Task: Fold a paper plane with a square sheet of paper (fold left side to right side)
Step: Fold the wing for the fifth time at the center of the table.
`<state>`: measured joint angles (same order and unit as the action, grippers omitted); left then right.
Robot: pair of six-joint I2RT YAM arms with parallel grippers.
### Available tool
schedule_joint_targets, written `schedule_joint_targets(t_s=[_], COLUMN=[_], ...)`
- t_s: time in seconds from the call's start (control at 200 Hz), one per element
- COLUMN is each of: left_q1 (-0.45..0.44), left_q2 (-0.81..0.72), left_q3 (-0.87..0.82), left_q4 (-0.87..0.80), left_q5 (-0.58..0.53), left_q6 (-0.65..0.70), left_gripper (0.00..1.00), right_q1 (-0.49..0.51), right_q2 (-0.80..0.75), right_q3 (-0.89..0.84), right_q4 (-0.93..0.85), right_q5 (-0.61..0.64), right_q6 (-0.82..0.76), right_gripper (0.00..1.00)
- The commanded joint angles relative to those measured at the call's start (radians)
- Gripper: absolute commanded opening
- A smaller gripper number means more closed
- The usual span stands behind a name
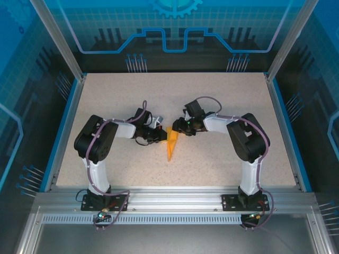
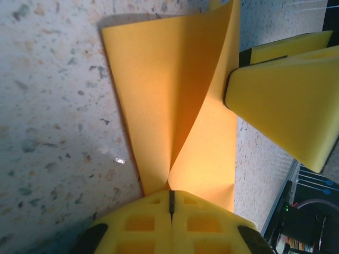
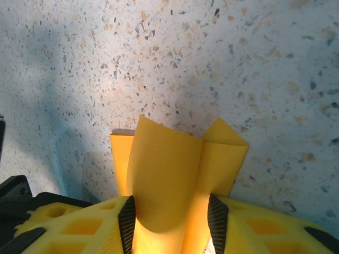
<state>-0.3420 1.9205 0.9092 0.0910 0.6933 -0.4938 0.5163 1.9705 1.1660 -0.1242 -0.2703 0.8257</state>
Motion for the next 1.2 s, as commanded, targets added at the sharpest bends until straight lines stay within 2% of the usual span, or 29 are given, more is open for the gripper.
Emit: schedule_joint_targets(t_s=[0.0,0.18,0.77,1.195], left_q1=[0.015,0.016,0.015,0.010], left_q2=[-0.055,-0.074,0.028,0.058], left_q3=[0.026,0.038,0.084,0.050], left_q4=[-0.046,-0.074,-0.085,-0.090], left_q5=[-0.011,-0.018,-0.044,-0.052], left_q6=[0.032,0.045,0.068,0.083], left_gripper=[0.00,0.00,0.00,0.00], right_q1=[-0.002,-0.002,0.004,0.006], right_q2=[0.060,0.072,0.073,0.051], right_q3=[0.013,0.018,0.021,0.017], right_q4=[-0.070,-0.071,-0.073,-0.024], right_q5=[0.017,0.014,0.006,-0.027], right_q6=[-0.007,-0.011,-0.025,-0.036], right_gripper=[0.45,0.45,0.45,0.45])
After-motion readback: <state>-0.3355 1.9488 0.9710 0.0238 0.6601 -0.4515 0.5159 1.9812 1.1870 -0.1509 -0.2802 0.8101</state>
